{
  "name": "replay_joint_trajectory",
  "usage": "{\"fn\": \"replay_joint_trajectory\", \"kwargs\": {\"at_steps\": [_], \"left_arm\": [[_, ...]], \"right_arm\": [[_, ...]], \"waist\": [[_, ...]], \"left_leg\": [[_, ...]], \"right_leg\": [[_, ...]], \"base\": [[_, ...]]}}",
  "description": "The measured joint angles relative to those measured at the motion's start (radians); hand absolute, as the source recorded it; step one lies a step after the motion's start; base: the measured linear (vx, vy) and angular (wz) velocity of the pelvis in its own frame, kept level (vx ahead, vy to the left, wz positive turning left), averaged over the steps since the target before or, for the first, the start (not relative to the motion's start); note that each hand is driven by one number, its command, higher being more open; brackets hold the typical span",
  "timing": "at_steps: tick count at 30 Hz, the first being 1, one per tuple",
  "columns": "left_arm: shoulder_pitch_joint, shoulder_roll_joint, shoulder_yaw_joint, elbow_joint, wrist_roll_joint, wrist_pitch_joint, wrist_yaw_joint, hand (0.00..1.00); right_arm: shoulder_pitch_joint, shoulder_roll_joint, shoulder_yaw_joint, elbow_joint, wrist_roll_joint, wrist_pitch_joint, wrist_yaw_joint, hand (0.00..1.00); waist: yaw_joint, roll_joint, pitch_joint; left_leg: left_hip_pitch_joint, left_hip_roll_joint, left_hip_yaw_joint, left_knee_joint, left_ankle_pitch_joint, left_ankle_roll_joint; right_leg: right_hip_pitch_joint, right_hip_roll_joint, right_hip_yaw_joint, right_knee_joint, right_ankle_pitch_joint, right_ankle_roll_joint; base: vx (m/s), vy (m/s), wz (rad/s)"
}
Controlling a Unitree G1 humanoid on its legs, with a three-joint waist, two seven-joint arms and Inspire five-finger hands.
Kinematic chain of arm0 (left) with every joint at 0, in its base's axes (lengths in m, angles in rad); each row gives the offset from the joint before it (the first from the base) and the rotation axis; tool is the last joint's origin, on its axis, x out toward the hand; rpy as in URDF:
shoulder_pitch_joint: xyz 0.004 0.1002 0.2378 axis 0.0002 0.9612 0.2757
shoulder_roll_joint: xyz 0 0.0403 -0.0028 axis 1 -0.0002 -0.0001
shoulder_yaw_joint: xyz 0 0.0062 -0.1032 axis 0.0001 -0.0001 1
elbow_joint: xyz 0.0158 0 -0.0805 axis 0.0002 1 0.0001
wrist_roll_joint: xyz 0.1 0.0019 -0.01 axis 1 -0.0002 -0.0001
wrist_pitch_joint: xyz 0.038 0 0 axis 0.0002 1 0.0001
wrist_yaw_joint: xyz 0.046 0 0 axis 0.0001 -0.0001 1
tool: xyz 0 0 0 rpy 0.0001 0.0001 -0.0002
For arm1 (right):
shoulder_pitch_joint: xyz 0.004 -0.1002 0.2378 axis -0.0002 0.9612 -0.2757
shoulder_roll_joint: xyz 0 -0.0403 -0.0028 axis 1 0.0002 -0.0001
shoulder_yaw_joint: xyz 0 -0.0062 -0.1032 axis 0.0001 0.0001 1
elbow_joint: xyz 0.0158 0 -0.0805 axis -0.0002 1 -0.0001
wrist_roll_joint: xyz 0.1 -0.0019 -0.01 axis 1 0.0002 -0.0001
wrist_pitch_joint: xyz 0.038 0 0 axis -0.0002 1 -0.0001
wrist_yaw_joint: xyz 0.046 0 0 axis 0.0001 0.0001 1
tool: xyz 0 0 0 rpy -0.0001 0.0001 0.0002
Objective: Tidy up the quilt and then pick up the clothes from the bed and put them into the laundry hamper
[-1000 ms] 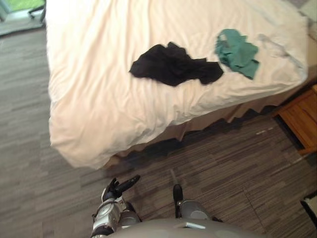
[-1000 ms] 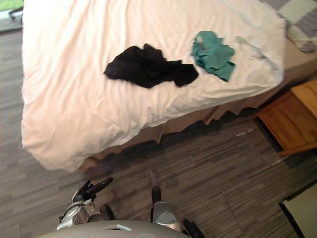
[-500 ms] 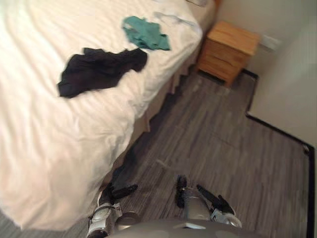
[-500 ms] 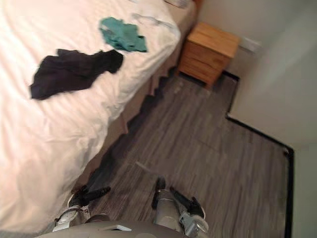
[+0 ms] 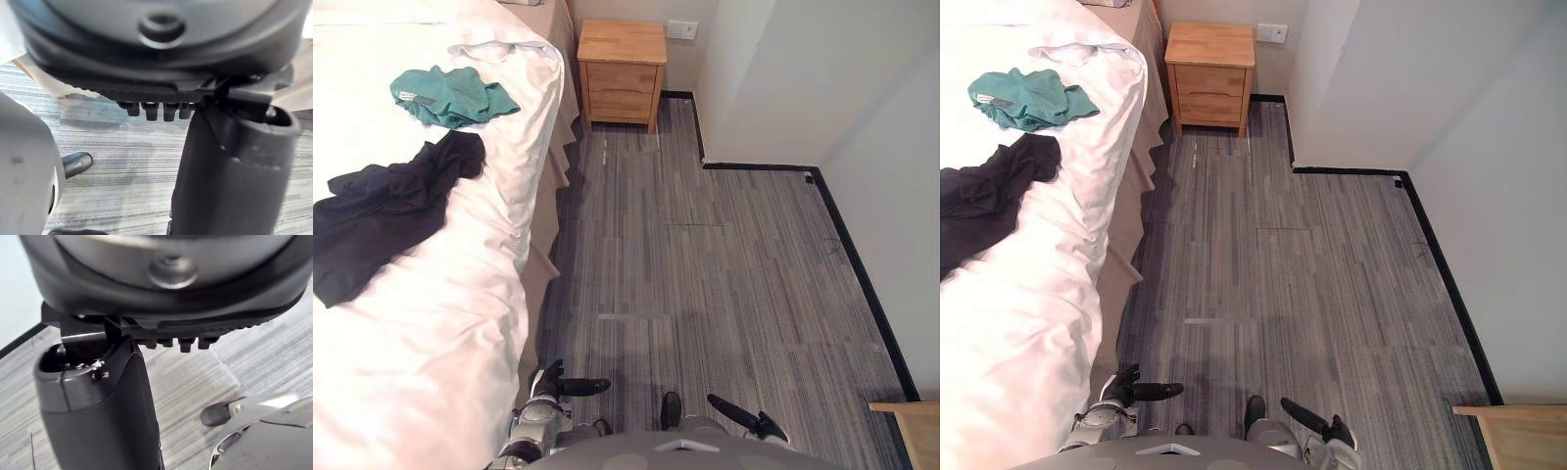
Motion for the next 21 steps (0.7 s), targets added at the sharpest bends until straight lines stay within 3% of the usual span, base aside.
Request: {"fn": "replay_joint_trajectory", "kwargs": {"at_steps": [11,12,13,14,15,16,17,18,19,20,21], "left_arm": [[-0.001,0.005,0.032,-0.001,-0.004,0.0,0.025,1.0],[0.002,0.003,0.052,-0.002,-0.004,0.0,0.032,1.0],[0.009,0.003,0.071,-0.006,-0.004,0.001,0.04,1.0],[0.019,0.004,0.099,-0.015,-0.004,0.001,0.046,1.0],[0.029,0.004,0.145,-0.033,-0.004,0.0,0.05,1.0],[0.044,0.0,0.203,-0.07,-0.007,0.0,0.061,1.0],[0.047,-0.015,0.227,-0.11,-0.01,-0.003,0.073,1.0],[0.048,-0.023,0.235,-0.13,-0.012,-0.006,0.08,1.0],[0.049,-0.034,0.24,-0.15,-0.011,-0.019,0.089,1.0],[0.048,-0.042,0.235,-0.15,-0.014,-0.032,0.095,1.0],[0.047,-0.041,0.227,-0.149,-0.019,-0.038,0.095,1.0]], "right_arm": [[0.0,0.013,-0.03,-0.002,0.041,-0.003,-0.008,1.0],[-0.004,0.017,-0.031,-0.002,0.056,-0.004,-0.013,1.0],[-0.007,0.018,-0.031,-0.002,0.069,-0.006,-0.022,1.0],[-0.008,0.018,-0.031,-0.003,0.08,-0.005,-0.024,1.0],[-0.009,0.022,-0.03,-0.007,0.084,-0.006,-0.028,1.0],[-0.003,0.031,-0.03,-0.015,0.085,-0.005,-0.048,1.0],[0.022,0.03,-0.027,-0.027,0.083,-0.002,-0.069,1.0],[0.029,0.026,-0.025,-0.032,0.078,0.002,-0.077,1.0],[0.04,0.022,-0.021,-0.053,0.077,0.002,-0.097,1.0],[0.028,0.015,-0.019,-0.06,0.075,0.0,-0.1,1.0],[0.014,0.01,-0.019,-0.053,0.074,0.0,-0.1,1.0]], "waist": [[-0.017,0.0,0.025],[-0.025,-0.001,0.031],[-0.025,0.001,0.039],[-0.02,0.009,0.046],[-0.008,-0.002,0.059],[0.0,-0.009,0.071],[0.009,0.003,0.083],[0.021,0.011,0.09],[0.043,0.013,0.095],[0.051,0.023,0.094],[0.051,0.025,0.095]], "left_leg": [[0.001,0.002,0.006,0.0,0.0,0.0],[0.001,0.006,0.016,0.002,-0.005,-0.008],[-0.01,0.022,0.04,0.04,-0.03,-0.048],[-0.03,0.047,0.07,0.1,-0.052,-0.084],[-0.072,0.083,0.099,0.239,-0.07,-0.112],[-0.167,0.151,0.101,0.505,-0.07,-0.113],[-0.252,0.23,0.08,0.747,-0.011,-0.048],[-0.286,0.257,0.074,0.841,0.043,-0.028],[-0.345,0.271,0.057,0.93,0.067,-0.032],[-0.391,0.256,0.041,0.897,0.006,-0.044],[-0.412,0.237,0.027,0.847,-0.012,-0.04]], "right_leg": [[-0.006,0.004,0.004,0.001,0.001,0.0],[-0.013,0.01,0.013,0.001,-0.002,-0.003],[-0.016,0.016,0.022,0.009,-0.023,-0.028],[-0.023,0.023,0.021,0.04,-0.05,-0.056],[-0.049,0.017,0.011,0.122,-0.089,-0.07],[-0.06,0.003,-0.009,0.194,-0.14,-0.065],[-0.034,0.011,-0.013,0.209,-0.177,-0.048],[-0.018,0.014,-0.004,0.21,-0.185,-0.051],[0.0,0.011,0.017,0.207,-0.194,-0.05],[0.001,0.001,0.04,0.203,-0.197,-0.052],[0.0,-0.007,0.05,0.197,-0.197,-0.052]], "base": [[0.0,0.0,-0.01],[0.0,-0.024,-0.23],[0.01,-0.053,-0.43],[0.02,-0.085,-0.61],[0.01,-0.131,-0.6],[0.0,-0.138,-0.28],[-0.01,-0.122,-0.08],[0.06,-0.063,-0.13],[0.14,-0.042,-0.45],[0.19,-0.025,-0.48],[0.29,0.027,-0.53]]}}
